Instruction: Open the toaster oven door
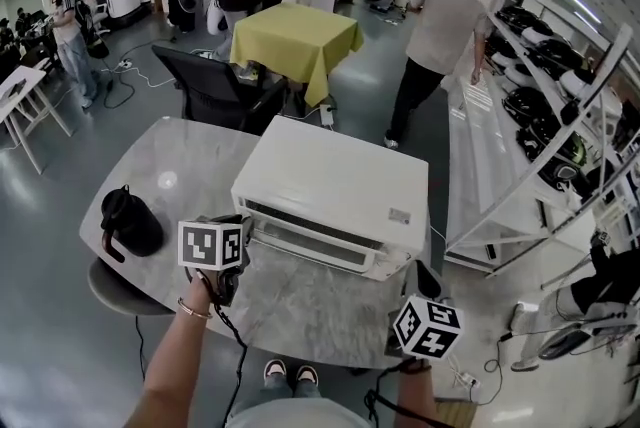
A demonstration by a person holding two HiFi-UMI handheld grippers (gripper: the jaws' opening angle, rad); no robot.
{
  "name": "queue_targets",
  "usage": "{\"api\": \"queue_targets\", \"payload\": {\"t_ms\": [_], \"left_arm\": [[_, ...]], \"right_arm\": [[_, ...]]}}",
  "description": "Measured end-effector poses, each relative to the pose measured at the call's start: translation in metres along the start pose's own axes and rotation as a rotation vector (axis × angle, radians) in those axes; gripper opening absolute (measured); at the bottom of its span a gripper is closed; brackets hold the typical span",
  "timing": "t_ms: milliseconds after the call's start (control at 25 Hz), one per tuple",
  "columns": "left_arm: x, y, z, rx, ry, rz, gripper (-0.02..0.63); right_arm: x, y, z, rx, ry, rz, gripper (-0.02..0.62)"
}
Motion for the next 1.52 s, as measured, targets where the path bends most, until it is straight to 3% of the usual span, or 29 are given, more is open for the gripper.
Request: {"api": "queue_targets", "payload": {"t_ms": [600,1520], "left_arm": [[-0.012,-0.012,-0.002,-0.015,0.030,-0.040,0.077],[-0.042,-0.029,0.002,0.022,0.019,-0.009,0.069]], "right_arm": [[0.002,-0.002,0.005,0.029,-0.030,0.008,0.005],[-0.008,0.011,0.016,0.084,-0.030,0.045,0.005]]}}
Point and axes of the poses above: the fingertips, and each gripper's own axes: y forward along the fingers, z to its left, x out of its top, the point moved 4 cm from there along -y, backward along the fingers, and after that the axes turned 6 degrees about -x, right-handed, at the moved point
